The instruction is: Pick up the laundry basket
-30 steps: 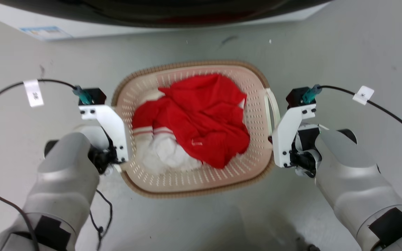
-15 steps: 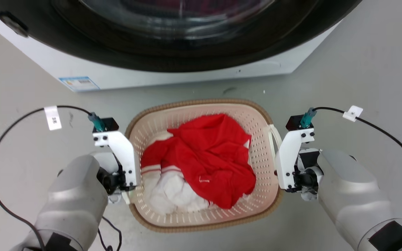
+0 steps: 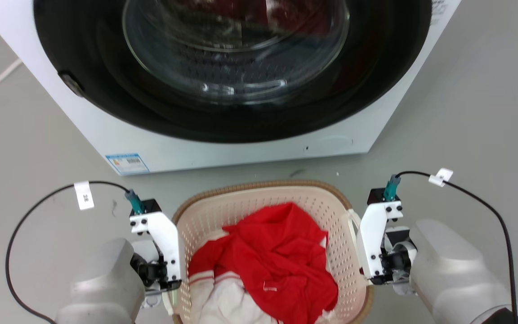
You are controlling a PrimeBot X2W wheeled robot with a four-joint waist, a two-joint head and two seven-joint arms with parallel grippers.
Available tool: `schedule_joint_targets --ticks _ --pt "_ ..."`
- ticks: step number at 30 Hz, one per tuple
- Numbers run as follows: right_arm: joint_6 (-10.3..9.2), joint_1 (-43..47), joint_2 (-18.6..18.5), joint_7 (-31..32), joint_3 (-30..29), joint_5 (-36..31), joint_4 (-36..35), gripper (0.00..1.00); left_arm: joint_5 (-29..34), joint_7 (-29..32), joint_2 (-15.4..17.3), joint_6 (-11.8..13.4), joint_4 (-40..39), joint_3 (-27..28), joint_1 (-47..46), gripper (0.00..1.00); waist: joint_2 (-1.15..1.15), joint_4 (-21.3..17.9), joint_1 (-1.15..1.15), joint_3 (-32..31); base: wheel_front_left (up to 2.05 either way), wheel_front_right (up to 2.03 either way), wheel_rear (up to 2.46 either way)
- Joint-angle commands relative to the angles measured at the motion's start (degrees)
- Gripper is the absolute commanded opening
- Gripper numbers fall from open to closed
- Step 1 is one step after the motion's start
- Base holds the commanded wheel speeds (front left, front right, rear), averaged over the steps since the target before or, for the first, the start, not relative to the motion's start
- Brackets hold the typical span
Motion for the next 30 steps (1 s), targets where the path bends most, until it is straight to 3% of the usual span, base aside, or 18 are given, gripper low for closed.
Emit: schedule_joint_targets --ticks 1,16,30 --pt "0.0 1.2 0.1 0.9 -0.1 -0.1 -0.1 0.0 -0.7 0.6 -0.3 -0.3 -0.1 0.0 0.6 0.0 0.0 0.1 0.01 -2.9 0.0 0.0 0.0" --pt "-0.01 5.8 -0.1 7.2 -2.2 -1.4 0.0 0.0 -2.6 4.6 -0.9 -0.3 1.3 -0.4 5.1 0.0 0.0 0.1 0.01 -13.7 0.0 0.0 0.0" --pt "-0.01 7.1 0.0 10.4 -5.0 -4.0 0.0 0.0 -3.7 5.8 -1.0 0.1 1.8 -0.1 6.8 0.0 0.0 -0.1 0.01 -16.9 0.0 0.0 0.0"
